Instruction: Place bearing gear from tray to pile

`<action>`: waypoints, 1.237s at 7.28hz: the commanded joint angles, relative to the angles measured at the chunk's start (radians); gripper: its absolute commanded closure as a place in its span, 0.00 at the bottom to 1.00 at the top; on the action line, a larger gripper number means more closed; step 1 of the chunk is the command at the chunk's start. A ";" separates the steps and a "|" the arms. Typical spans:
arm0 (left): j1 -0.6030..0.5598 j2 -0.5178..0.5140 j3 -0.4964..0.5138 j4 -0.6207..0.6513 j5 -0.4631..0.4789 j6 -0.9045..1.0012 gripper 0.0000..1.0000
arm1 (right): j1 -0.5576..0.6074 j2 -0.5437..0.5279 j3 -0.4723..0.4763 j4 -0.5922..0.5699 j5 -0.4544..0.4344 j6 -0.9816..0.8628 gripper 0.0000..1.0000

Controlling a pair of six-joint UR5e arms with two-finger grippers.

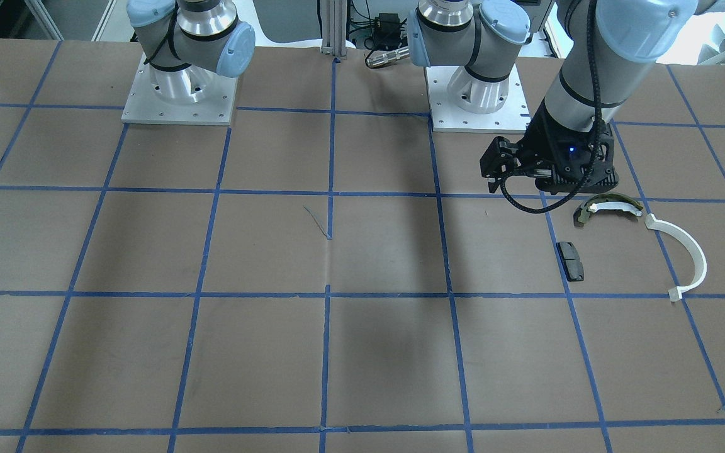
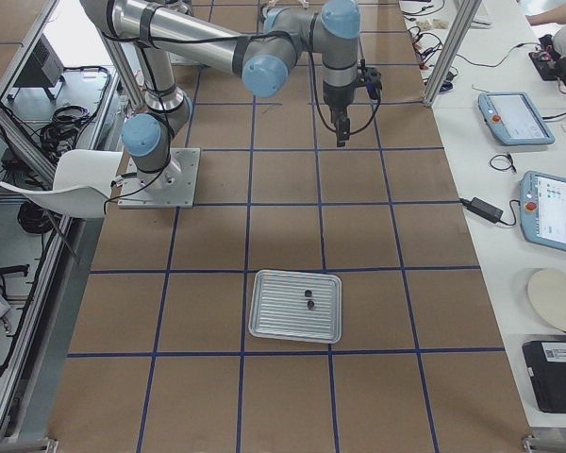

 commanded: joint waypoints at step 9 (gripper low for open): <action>0.002 -0.006 -0.011 0.014 0.001 0.003 0.00 | -0.442 0.447 0.005 -0.335 -0.002 -0.394 0.00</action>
